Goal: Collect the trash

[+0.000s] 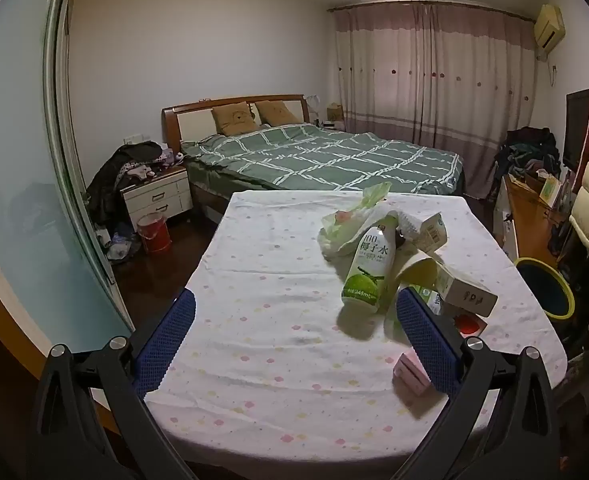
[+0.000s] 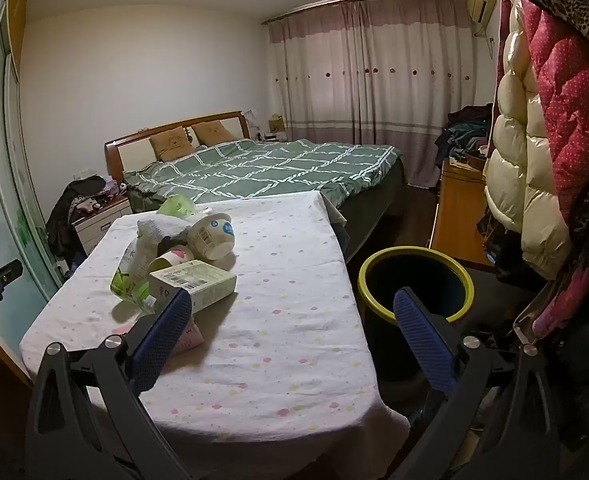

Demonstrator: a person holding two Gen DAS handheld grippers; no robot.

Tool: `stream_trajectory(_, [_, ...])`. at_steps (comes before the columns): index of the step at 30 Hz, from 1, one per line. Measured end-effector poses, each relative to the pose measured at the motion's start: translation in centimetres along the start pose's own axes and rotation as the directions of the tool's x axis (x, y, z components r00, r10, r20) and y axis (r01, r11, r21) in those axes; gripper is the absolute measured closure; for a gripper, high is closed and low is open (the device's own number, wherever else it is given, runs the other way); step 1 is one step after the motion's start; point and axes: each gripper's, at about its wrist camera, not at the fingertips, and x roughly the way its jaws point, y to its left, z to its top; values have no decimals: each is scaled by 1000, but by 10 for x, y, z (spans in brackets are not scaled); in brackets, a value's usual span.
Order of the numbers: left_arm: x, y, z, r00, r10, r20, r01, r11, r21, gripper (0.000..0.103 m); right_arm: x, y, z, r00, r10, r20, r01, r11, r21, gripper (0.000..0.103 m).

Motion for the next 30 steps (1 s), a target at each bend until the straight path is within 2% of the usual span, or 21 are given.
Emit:
stream_trajectory(14, [-14, 19, -1, 1000, -3, 10, 3, 1000, -7, 4, 1, 5, 0, 1000, 1, -6, -1, 1000, -3, 6])
stream_trajectory(16, [7, -5, -3, 1000, -4, -24, 4, 1000, 26, 4, 2, 1, 1, 1000, -1, -8, 1, 1000, -2, 6])
stream_trajectory(30, [11, -8, -5, 1000, -8, -29, 9, 1000, 29, 4, 6, 0, 1, 1000, -2, -9, 2, 1000, -1, 6])
